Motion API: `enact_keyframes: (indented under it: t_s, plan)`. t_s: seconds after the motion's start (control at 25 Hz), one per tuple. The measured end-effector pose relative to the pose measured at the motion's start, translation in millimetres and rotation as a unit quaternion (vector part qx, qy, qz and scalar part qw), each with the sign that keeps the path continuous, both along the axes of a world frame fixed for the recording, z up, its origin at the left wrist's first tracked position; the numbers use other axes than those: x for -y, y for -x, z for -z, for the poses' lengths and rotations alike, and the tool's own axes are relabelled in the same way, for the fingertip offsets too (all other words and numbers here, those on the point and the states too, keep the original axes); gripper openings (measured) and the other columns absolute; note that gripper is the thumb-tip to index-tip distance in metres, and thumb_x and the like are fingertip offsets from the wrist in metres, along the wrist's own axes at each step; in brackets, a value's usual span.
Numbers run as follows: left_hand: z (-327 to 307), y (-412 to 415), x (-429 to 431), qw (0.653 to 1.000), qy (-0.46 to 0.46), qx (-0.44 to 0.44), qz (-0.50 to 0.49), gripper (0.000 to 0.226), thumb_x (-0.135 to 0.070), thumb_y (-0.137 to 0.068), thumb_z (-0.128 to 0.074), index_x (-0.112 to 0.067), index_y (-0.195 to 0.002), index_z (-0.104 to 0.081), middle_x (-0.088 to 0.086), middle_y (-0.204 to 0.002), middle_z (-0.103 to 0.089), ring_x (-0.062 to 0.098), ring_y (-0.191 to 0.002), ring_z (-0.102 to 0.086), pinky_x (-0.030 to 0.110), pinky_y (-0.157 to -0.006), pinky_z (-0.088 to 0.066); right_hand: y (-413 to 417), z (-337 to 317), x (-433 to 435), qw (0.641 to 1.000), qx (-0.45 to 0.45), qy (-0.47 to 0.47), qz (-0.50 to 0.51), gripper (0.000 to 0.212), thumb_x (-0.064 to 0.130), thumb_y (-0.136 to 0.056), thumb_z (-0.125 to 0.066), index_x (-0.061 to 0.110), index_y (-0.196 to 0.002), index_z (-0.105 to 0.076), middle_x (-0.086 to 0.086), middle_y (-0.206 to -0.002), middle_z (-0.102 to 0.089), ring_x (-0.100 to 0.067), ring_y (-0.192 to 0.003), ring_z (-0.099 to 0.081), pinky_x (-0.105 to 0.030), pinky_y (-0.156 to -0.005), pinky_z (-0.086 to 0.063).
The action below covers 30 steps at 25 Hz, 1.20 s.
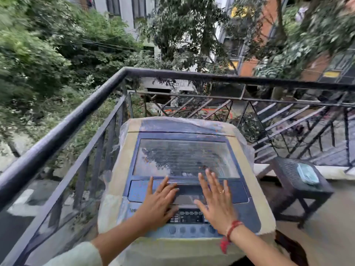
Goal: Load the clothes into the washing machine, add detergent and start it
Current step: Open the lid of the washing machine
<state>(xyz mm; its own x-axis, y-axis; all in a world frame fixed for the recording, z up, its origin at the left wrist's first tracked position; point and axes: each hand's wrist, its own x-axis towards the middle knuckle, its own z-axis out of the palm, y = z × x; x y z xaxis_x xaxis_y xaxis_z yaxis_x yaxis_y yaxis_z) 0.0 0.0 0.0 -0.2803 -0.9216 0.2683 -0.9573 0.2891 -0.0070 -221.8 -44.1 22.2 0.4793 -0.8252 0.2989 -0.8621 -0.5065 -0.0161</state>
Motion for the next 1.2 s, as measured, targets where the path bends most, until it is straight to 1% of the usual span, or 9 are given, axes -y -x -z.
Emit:
enact_keyframes:
  t_s: [0.2,0.32,0.4,0.56,0.68,0.8,0.92,1.0,1.2]
  plan:
    - [-4.6,2.2,5.4,0.999,0.018,0.024,-0.018,0.068,-0.065,-0.091,-0.014,-0.022,-0.084,-0.066,-0.003,-0.124,-0.061,0.024,-0.136,-0.035,0.062,-0.103,-0.014,6.0,15.1,-7.3,0.995,-0.052,-0.08,-0.015,0.062,0.06,-0.092,-0.017,0.025,-0.139,-0.036,0.005,-0.139,-0.049,-0.013,-0.126,-0.049,-0.042,-0.108,-0.014]
    - [-9.0,5.4,7.4,0.999,-0.001,0.017,-0.044,0.07,-0.068,-0.089,-0.013,-0.023,-0.07,-0.062,-0.001,-0.122,-0.059,0.023,-0.139,-0.025,0.067,-0.103,-0.014,0.5,-11.9,-0.6,0.979,-0.066,-0.187,-0.036,0.072,0.072,-0.082,-0.013,0.024,-0.124,-0.047,0.003,-0.126,-0.055,-0.017,-0.12,-0.049,-0.048,-0.113,-0.015]
    - [-8.2,6.4,7.9,0.999,0.012,0.003,-0.045,0.067,-0.07,-0.089,-0.016,-0.023,-0.069,-0.059,0.001,-0.127,-0.056,0.023,-0.141,-0.021,0.071,-0.103,-0.017,-6.4,-29.7,5.3,0.973,-0.069,-0.216,-0.034,0.055,0.065,-0.085,-0.027,0.023,-0.11,-0.05,0.002,-0.11,-0.057,-0.02,-0.109,-0.051,-0.048,-0.111,-0.02]
    - [-46.7,2.7,19.5,0.993,0.113,-0.002,-0.043,0.064,-0.077,-0.084,-0.026,-0.023,-0.073,-0.059,0.001,-0.131,-0.051,0.023,-0.141,-0.021,0.067,-0.106,-0.007,-12.3,-65.3,17.1,0.991,0.04,-0.124,-0.02,0.042,0.065,-0.086,-0.03,0.027,-0.086,-0.048,0.01,-0.086,-0.056,-0.013,-0.087,-0.051,-0.037,-0.094,-0.033]
    - [-97.7,-1.5,46.1,0.977,0.211,0.023,-0.036,0.065,-0.076,-0.082,-0.028,-0.024,-0.073,-0.065,0.001,-0.129,-0.053,0.022,-0.138,-0.03,0.066,-0.108,-0.012,-18.6,-94.5,36.1,0.994,0.106,0.015,-0.007,0.052,0.069,-0.086,-0.019,0.028,-0.076,-0.049,0.012,-0.071,-0.055,-0.012,-0.073,-0.052,-0.035,-0.081,-0.031]
    - [-125.2,-9.7,74.7,0.936,0.349,0.046,0.006,0.055,-0.071,-0.078,-0.046,-0.021,-0.091,-0.065,0.002,-0.13,-0.049,0.023,-0.13,-0.04,0.063,-0.107,-0.021,-29.0,-113.6,63.3,0.982,0.109,0.155,-0.015,0.046,0.057,-0.092,-0.029,0.025,-0.069,-0.052,0.008,-0.062,-0.058,-0.017,-0.062,-0.056,-0.035,-0.072,-0.03]
    - [-139.5,-16.4,97.1,0.87,0.488,0.059,0.033,0.062,-0.064,-0.077,-0.053,-0.021,-0.122,-0.05,0.003,-0.141,-0.036,0.022,-0.137,-0.033,0.06,-0.105,-0.023,-35.1,-124.8,91.3,0.95,0.115,0.291,-0.016,0.038,0.05,-0.092,-0.034,0.023,-0.088,-0.06,0.003,-0.086,-0.063,-0.02,-0.077,-0.057,-0.038,-0.078,-0.034]
    - [-153.6,-19.5,112.4,0.846,0.53,0.052,0.034,0.063,-0.057,-0.076,-0.057,-0.021,-0.126,-0.047,0.002,-0.141,-0.036,0.021,-0.14,-0.028,0.059,-0.107,-0.022,-40.6,-134.5,106.8,0.924,0.14,0.357,-0.012,0.038,0.051,-0.092,-0.034,0.023,-0.107,-0.055,0.0,-0.109,-0.055,-0.021,-0.094,-0.051,-0.04,-0.087,-0.034]
    - [-207.2,-34.9,162.0,0.855,0.517,0.029,0.029,0.054,-0.048,-0.084,-0.047,-0.02,-0.13,-0.044,0.003,-0.142,-0.038,0.024,-0.138,-0.027,0.058,-0.111,-0.011,-56.7,-181.1,155.6,0.905,0.178,0.387,0.009,0.046,0.05,-0.092,-0.035,0.022,-0.127,-0.047,-0.004,-0.13,-0.047,-0.023,-0.115,-0.046,-0.042,-0.096,-0.032]
